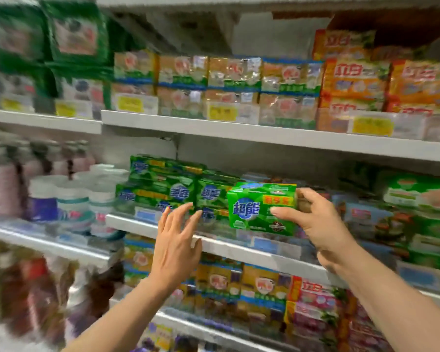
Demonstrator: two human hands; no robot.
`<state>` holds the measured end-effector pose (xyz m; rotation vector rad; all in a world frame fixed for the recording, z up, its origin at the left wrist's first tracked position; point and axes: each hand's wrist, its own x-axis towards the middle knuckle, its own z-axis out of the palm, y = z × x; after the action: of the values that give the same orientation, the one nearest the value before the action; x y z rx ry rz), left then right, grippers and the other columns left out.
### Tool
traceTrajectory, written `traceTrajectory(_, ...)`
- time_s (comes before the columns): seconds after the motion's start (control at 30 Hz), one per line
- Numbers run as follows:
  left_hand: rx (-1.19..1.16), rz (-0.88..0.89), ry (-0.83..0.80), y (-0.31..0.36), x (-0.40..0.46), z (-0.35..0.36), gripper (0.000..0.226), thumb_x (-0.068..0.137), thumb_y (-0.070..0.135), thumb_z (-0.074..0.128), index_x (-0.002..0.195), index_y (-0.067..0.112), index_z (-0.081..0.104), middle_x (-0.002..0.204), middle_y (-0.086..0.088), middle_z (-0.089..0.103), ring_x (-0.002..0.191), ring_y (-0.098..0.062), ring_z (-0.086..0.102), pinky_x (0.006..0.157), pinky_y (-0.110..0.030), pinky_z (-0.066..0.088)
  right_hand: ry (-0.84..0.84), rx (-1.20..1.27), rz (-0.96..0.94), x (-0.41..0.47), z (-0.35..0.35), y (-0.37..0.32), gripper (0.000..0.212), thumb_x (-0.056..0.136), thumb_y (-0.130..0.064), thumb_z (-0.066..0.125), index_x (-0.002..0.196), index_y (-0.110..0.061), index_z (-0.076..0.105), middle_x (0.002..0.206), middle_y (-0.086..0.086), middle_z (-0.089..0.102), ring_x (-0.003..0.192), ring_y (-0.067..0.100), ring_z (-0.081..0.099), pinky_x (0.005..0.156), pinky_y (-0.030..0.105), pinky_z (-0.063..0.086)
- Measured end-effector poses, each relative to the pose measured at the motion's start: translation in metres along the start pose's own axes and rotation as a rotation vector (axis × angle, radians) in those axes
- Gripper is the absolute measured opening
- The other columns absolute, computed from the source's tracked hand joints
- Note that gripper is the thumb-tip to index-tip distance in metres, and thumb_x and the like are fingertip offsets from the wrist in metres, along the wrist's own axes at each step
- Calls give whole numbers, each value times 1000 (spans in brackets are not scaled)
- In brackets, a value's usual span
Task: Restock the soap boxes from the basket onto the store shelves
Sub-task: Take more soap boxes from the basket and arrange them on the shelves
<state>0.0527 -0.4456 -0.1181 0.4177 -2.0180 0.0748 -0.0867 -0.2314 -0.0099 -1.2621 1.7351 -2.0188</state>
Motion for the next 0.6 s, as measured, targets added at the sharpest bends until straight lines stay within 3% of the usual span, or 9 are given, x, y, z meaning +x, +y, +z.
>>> traceTrajectory(0.1,21,-133,-22,-44,-14,-10,73,61,12,79,130,8,57,136,-17,49,124,-35,47,112,-50,24,-33,-59,-19,17,55,8,37,65,-2,79,98,-2,64,93,10,73,81,14,68,66,16,52)
traceTrajectory(0.23,-5,-237,-54,-88,-28,-12,74,67,21,70,137,11,50,144,-12,43,131,-32,40,111,-51,29,-75,-112,-31,31,111,11,50,58,-20,82,100,-1,65,97,12,73,85,17,68,67,18,52)
traceTrajectory(0.33,-56,-346,-95,-109,-35,-7,86,73,24,74,149,15,36,155,-6,31,141,-28,30,115,-53,26,-83,-146,-24,39,147,10,54,67,-19,82,115,-14,59,105,5,68,85,7,64,60,13,48)
traceTrajectory(0.4,-119,-394,-97,-120,-40,-2,89,74,31,71,151,15,29,158,-5,25,144,-26,27,117,-55,21,-133,-195,-45,42,170,12,51,76,-19,77,122,-20,58,109,1,65,94,10,64,69,18,54)
traceTrajectory(0.47,-171,-405,-87,-128,-45,1,88,74,36,64,152,14,27,159,-4,23,144,-24,25,117,-56,18,-156,-190,-63,44,193,12,39,79,-18,74,116,-16,62,103,5,69,93,18,68,75,29,58)
traceTrajectory(0.6,-211,-369,-29,-147,-47,2,92,78,29,74,153,15,23,160,0,18,147,-20,20,119,-54,14,-147,-307,-210,60,241,9,39,81,-20,74,118,-13,62,103,6,69,89,13,68,75,29,58)
